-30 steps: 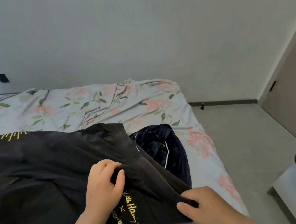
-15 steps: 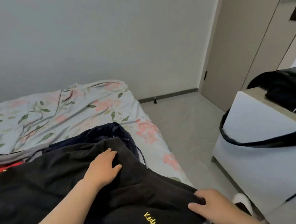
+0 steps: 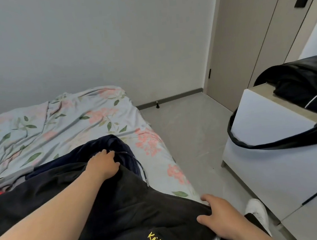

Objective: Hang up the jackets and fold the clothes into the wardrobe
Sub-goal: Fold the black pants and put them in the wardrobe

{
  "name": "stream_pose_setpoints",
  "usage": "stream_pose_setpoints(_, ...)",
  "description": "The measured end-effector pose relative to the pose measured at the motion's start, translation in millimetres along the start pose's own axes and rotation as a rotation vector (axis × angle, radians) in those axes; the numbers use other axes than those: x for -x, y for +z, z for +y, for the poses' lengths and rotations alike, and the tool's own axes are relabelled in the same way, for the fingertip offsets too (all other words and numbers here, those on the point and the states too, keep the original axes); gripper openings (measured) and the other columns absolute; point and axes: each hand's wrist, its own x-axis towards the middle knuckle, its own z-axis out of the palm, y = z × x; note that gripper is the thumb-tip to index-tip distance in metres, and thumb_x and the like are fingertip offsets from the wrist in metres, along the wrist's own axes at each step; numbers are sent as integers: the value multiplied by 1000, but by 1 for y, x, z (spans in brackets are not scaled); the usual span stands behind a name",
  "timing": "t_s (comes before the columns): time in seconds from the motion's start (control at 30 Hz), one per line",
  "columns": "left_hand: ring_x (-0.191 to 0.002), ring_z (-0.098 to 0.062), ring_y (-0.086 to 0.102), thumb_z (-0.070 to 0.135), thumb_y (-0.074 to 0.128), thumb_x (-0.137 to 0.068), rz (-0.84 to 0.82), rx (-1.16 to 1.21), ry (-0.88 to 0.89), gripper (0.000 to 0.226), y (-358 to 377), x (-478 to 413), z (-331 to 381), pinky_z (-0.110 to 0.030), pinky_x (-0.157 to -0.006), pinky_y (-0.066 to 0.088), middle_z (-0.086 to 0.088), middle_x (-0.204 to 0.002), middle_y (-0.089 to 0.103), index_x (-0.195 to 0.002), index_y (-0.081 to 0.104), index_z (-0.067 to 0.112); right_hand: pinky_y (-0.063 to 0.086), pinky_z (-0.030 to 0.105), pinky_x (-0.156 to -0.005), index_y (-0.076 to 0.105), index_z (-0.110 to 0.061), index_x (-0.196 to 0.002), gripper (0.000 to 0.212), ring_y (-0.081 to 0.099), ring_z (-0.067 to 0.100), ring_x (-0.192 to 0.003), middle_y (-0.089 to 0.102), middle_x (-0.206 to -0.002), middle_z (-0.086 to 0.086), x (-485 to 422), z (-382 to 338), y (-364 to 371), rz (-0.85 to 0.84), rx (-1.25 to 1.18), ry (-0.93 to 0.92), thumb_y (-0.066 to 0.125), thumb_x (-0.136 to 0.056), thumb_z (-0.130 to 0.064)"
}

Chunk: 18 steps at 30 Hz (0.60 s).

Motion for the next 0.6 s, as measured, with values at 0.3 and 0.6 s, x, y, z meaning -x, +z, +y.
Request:
stream_pose_setpoints(0.3,-79,-10,60,28,81,-73,-85,404,-66,16,-16,-12,-34,-28,-68,45,3,-87,68,-80,66,24,39,13,-53,64,-34,-70,19,61,-4,-68,67,-73,-13,-15,6,-1,100,-227,0,73,-60,-47)
stream_pose_setpoints(0.6,-76,-3,59,29,75,-82,281,458,101,15,-91,45,-43,-26,-64,43,19,-80,64,-75,64,37,45,15,-58,71,-16,-79,17,61,-1,-62,67,-69,-7,6,2,-31,-49,-332,-53,77,-68,-28)
